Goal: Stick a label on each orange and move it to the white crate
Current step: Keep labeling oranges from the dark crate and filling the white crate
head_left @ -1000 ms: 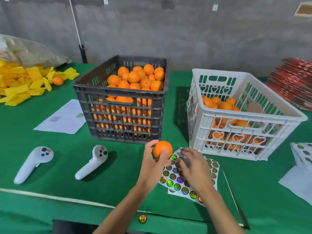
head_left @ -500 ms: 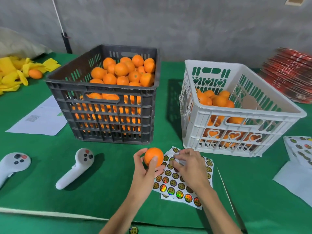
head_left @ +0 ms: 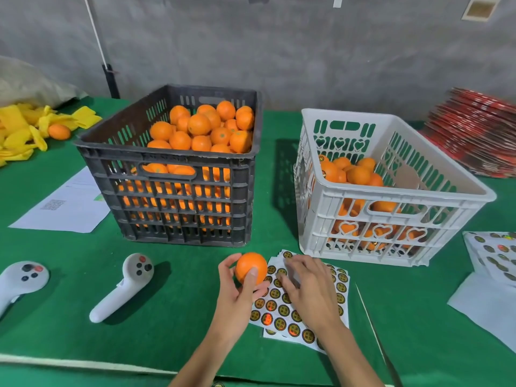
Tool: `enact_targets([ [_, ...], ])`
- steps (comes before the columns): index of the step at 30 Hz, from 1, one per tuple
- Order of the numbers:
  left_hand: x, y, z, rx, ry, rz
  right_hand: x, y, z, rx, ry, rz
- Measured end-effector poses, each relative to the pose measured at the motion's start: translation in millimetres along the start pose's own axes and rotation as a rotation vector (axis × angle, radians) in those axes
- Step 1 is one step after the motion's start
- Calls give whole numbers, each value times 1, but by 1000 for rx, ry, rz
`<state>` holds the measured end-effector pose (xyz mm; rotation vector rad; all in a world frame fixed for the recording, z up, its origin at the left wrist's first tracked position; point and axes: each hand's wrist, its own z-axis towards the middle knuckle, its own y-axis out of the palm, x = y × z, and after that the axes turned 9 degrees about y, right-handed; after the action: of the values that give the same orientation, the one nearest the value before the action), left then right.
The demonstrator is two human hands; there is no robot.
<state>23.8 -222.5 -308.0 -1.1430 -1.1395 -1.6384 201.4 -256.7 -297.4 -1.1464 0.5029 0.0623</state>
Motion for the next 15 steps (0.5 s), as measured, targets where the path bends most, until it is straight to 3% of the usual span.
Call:
enact_targets([
  [8,-1,-1,1,-20,12,19,0,-1,6,-115,98,101],
  [15,1,-1,2,-19,0,21,-3,-4,4,-95,87,167],
])
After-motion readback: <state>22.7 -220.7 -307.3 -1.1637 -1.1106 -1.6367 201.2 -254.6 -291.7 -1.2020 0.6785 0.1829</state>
